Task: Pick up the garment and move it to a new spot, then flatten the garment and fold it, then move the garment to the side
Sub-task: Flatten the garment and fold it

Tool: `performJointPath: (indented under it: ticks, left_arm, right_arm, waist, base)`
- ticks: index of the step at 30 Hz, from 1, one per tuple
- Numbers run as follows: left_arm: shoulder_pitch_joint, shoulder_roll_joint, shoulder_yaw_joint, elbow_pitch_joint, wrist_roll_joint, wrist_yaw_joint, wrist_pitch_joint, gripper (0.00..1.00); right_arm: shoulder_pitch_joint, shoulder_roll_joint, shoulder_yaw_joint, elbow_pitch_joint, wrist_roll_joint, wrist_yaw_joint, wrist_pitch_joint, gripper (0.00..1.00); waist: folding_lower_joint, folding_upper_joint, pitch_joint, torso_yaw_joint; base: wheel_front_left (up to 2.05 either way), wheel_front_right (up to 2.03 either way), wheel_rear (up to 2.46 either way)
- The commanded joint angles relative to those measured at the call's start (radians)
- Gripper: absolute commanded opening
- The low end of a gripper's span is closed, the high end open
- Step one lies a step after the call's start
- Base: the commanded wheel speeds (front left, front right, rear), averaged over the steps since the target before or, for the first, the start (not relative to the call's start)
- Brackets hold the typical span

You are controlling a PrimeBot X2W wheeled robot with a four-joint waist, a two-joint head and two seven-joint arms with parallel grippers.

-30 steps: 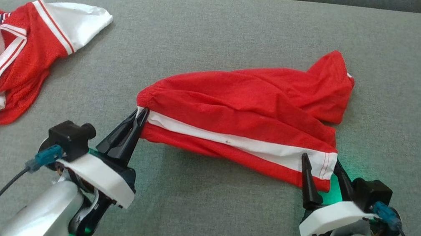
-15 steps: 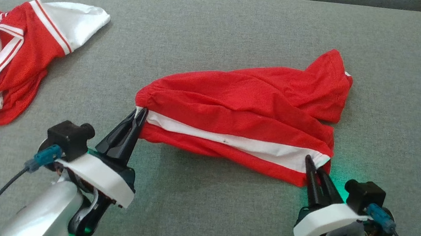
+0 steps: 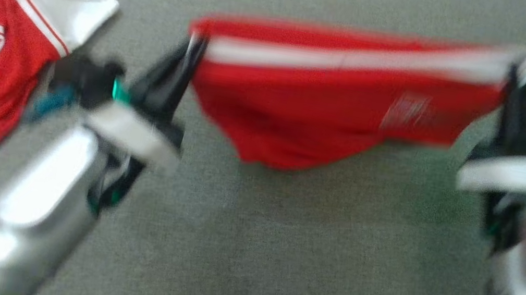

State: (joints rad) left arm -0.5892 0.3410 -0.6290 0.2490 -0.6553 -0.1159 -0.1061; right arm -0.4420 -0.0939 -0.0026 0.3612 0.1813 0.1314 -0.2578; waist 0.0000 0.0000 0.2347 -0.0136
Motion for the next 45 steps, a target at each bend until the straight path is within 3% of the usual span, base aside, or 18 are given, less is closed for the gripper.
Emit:
performJointPath:
  ticks: [1, 5, 10, 15, 21, 25, 35, 40, 45]
  left_arm:
    - [-0.143, 0.029, 0.032, -0.043, 0.013, -0.007, 0.013, 0.0]
    - [-0.406, -0.005, -0.005, 0.005, 0.038, -0.013, 0.031, 0.0]
    - [-0.713, -0.069, -0.037, 0.132, 0.059, -0.014, -0.087, 0.0]
    - [-0.8, -0.084, -0.077, 0.189, 0.053, -0.015, -0.149, 0.0]
    - [-0.642, -0.047, -0.097, 0.137, 0.048, -0.015, -0.155, 0.0]
    - [-0.405, -0.033, -0.049, 0.049, 0.089, -0.015, -0.155, 0.0]
    - [0.217, -0.071, 0.057, -0.103, 0.254, -0.015, -0.155, 0.0]
    - [0.397, -0.098, 0.081, -0.14, 0.306, -0.015, -0.156, 0.0]
    - [0.474, -0.079, 0.06, -0.185, 0.317, -0.015, -0.156, 0.0]
  right_arm:
    - [-0.11, -0.041, 0.004, -0.051, -0.01, -0.001, -0.004, 0.0]
    - [-0.345, -0.147, -0.001, -0.037, -0.028, -0.001, 0.011, 0.0]
    - [-0.596, -0.241, -0.032, -0.011, -0.046, -0.001, 0.016, 0.0]
    - [-0.635, -0.281, -0.034, -0.043, -0.043, -0.001, 0.012, 0.0]
    - [-0.436, -0.263, -0.039, -0.131, -0.006, -0.001, 0.035, 0.0]
    - [-0.205, -0.221, -0.059, -0.225, 0.009, -0.001, 0.06, 0.0]
    - [0.337, -0.114, -0.084, -0.416, 0.061, -0.001, 0.15, 0.0]
    - [0.556, -0.075, -0.126, -0.506, 0.099, -0.001, 0.181, 0.0]
    - [0.702, -0.033, -0.177, -0.63, 0.102, -0.001, 0.214, 0.0]
  waist:
    - [0.0, 0.0, 0.046, -0.018]
    - [0.0, 0.0, 0.125, -0.032]
    - [0.0, 0.0, 0.196, -0.043]
    - [0.0, 0.0, 0.208, -0.045]
    - [0.0, 0.0, 0.201, -0.045]
    - [0.0, 0.0, 0.182, -0.044]
    - [0.0, 0.0, 0.054, -0.072]
    - [0.0, 0.0, 0.001, -0.072]
    - [0.0, 0.0, -0.001, -0.056]
  base:
    - [0.0, 0.0, 0.0]
    - [0.0, 0.0, 0.0]
    - [0.0, 0.0, 0.0]
    - [0.0, 0.0, 0.0]
    - [0.0, 0.0, 0.0]
    - [0.0, 0.0, 0.0]
    - [0.0, 0.0, 0.0]
    - [0.0, 0.0, 0.0]
    - [0.0, 0.0, 0.0]
